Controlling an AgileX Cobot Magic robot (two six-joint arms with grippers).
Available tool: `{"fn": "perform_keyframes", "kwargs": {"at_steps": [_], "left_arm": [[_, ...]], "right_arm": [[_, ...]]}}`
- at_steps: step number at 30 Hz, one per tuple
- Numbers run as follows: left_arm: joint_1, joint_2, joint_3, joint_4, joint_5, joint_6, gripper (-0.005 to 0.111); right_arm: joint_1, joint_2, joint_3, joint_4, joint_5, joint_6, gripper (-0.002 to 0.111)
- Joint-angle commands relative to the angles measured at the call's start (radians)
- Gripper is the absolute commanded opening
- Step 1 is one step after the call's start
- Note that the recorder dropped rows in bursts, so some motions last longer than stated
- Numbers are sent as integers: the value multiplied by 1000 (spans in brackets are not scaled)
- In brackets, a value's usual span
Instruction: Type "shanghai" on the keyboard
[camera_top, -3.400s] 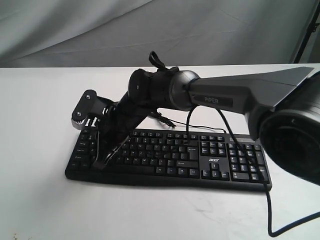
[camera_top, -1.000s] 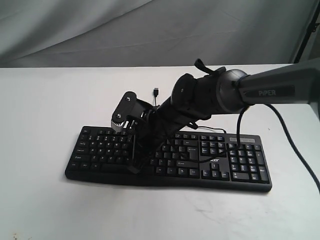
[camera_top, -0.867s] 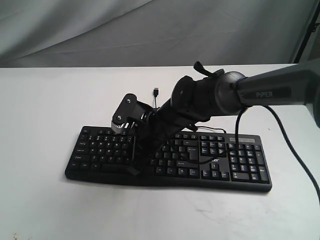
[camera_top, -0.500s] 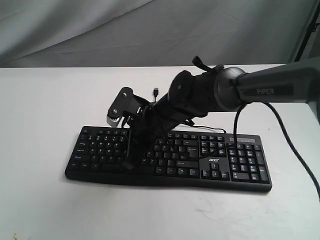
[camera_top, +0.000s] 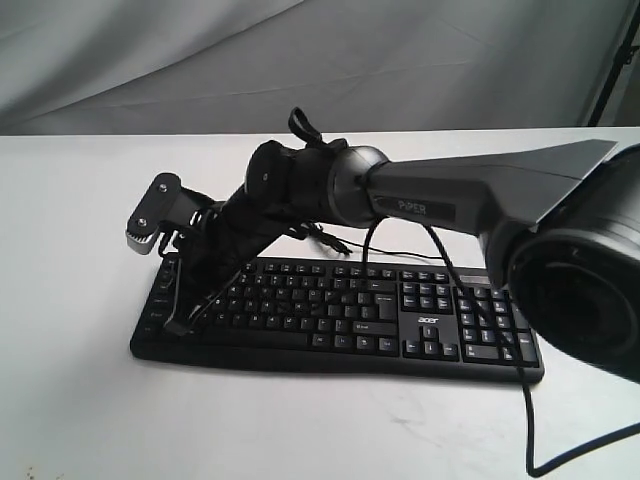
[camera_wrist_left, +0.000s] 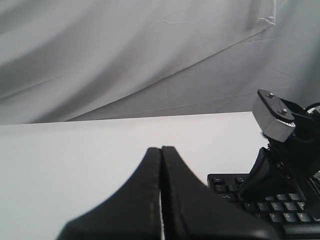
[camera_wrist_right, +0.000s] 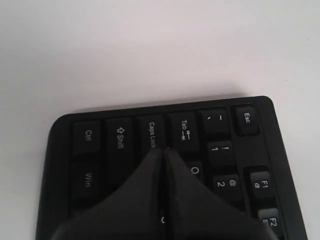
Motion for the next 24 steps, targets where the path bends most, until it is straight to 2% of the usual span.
{"fn": "perform_keyframes", "kwargs": {"at_steps": [1, 18, 24], "left_arm": [[-6, -2, 2, 0, -6, -3, 0], [-6, -2, 2, 0, -6, -3, 0], [-6, -2, 2, 0, -6, -3, 0]], "right_arm": [[1, 6, -23, -24, 20, 20, 0], [1, 38, -23, -27, 39, 28, 0], [-3, -32, -23, -103, 77, 53, 0]]}}
